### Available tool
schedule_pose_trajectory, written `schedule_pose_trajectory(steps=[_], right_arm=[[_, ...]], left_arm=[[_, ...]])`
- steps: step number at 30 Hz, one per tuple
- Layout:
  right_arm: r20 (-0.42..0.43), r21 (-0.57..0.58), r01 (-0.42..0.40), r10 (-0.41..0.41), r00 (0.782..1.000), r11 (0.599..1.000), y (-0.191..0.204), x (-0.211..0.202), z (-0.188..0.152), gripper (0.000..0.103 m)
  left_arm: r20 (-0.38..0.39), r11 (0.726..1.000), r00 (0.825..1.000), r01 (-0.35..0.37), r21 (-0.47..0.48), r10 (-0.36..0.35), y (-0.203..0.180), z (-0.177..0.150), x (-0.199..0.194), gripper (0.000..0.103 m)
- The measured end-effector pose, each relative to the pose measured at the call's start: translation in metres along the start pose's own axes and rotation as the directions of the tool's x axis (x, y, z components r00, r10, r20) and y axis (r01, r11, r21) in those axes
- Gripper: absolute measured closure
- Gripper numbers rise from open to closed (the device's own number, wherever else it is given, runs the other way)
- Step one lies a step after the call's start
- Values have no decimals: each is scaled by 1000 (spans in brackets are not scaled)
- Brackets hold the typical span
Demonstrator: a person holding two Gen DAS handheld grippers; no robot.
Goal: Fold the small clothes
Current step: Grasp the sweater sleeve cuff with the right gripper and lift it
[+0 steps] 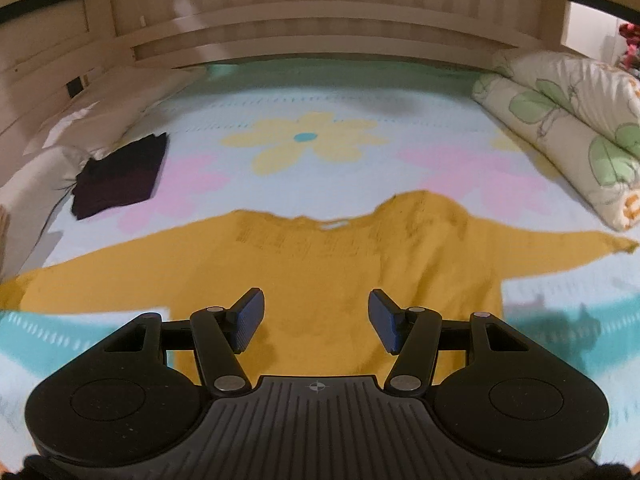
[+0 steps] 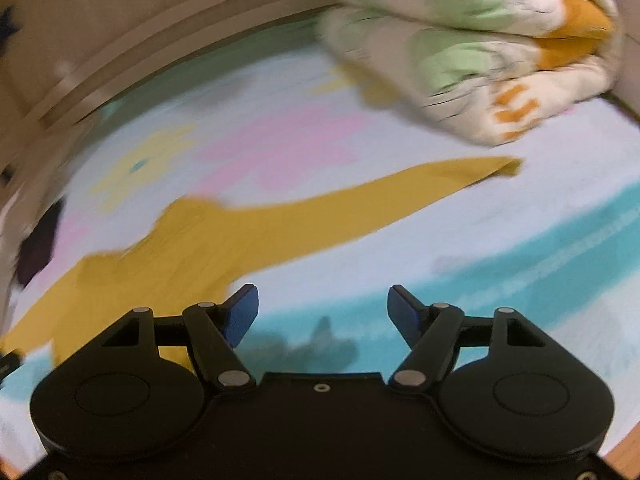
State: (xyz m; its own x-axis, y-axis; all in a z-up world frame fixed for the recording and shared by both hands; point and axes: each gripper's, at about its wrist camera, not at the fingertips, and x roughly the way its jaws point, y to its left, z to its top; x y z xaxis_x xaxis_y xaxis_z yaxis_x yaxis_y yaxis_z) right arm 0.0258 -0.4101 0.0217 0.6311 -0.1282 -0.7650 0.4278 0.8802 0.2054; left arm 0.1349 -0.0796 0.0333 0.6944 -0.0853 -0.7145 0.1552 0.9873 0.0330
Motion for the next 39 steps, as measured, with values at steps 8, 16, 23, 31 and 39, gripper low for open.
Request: schedule_pose_trajectory(steps=[8,16,23,31,39], right_arm=[[48,254,59,-73,996,965,-92,59,56,29],[40,470,85,-117,992,879,-155,116,82,29],[42,541,72,-113,993,838,-165,159,91,41],[103,559,22,-96,990,829,-172,179,94,92],[221,203,-8,-38,974,979,-74,113,139,92]], left_arm=[[-10,999,1000,9,37,-8,-23,20,38,47],[-70,999,997,17,47,-14,-33,17,76,47],[-111,999,994,-6,38,10,-24,16,95,47],[-122,999,991,-49,11,50,0,19,94,47],[-95,995,992,-88,-49,83,44,36,74,47]])
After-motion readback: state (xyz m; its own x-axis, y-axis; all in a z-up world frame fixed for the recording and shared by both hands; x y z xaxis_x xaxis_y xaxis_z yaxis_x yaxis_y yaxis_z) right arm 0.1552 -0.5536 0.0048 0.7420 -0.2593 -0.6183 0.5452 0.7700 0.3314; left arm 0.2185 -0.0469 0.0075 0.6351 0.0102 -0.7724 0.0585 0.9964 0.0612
